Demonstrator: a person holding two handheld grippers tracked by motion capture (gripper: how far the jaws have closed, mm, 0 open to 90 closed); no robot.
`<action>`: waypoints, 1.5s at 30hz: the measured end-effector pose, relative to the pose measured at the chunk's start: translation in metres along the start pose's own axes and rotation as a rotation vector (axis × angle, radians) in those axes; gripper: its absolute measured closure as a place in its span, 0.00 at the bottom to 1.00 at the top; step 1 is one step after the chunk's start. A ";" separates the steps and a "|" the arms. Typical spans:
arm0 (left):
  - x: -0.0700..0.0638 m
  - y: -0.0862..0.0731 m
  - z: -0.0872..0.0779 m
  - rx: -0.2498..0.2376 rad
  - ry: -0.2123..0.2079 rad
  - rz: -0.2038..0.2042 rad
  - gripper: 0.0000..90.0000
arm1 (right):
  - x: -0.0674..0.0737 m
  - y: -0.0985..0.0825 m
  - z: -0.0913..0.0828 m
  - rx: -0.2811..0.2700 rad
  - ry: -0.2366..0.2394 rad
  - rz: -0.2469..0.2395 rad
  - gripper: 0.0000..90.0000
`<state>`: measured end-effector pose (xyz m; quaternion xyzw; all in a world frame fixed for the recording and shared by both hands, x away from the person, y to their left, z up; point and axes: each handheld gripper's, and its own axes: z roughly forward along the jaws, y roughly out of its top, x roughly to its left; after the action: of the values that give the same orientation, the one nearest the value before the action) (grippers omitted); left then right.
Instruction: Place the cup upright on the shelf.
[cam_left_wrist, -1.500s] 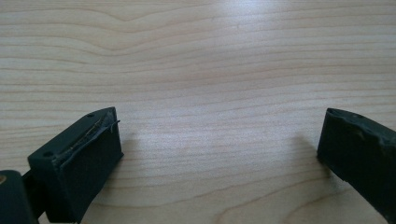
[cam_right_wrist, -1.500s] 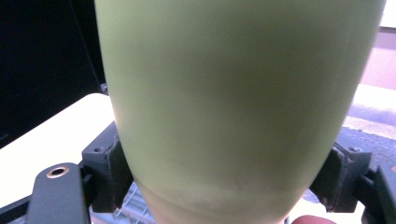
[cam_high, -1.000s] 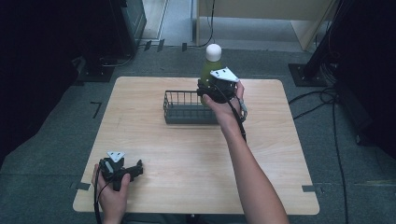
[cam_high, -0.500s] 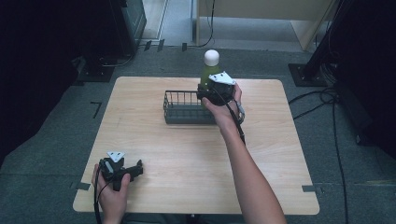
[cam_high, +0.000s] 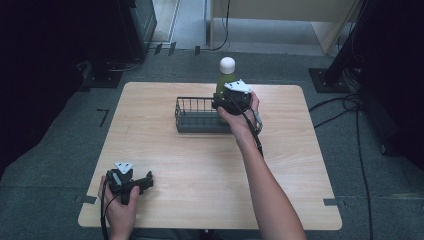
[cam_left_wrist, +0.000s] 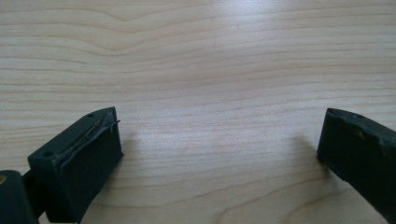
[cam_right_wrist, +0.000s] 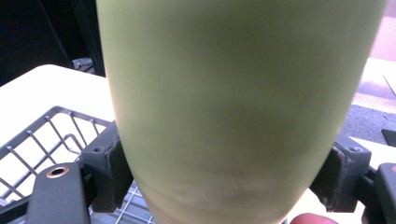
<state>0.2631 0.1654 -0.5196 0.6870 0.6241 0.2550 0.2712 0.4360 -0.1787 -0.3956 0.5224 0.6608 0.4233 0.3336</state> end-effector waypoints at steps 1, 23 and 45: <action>0.000 0.000 0.000 0.000 0.000 0.000 0.00 | 0.000 -0.001 0.000 -0.006 0.000 0.004 0.22; 0.000 0.000 0.000 0.000 0.000 0.000 0.00 | -0.007 0.004 -0.013 0.024 0.023 0.057 0.11; 0.000 0.000 0.000 0.000 0.000 0.000 0.00 | -0.028 -0.026 -0.053 0.038 0.057 0.038 0.00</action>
<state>0.2630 0.1654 -0.5196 0.6871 0.6240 0.2552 0.2710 0.3854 -0.2194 -0.3971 0.5288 0.6678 0.4316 0.2968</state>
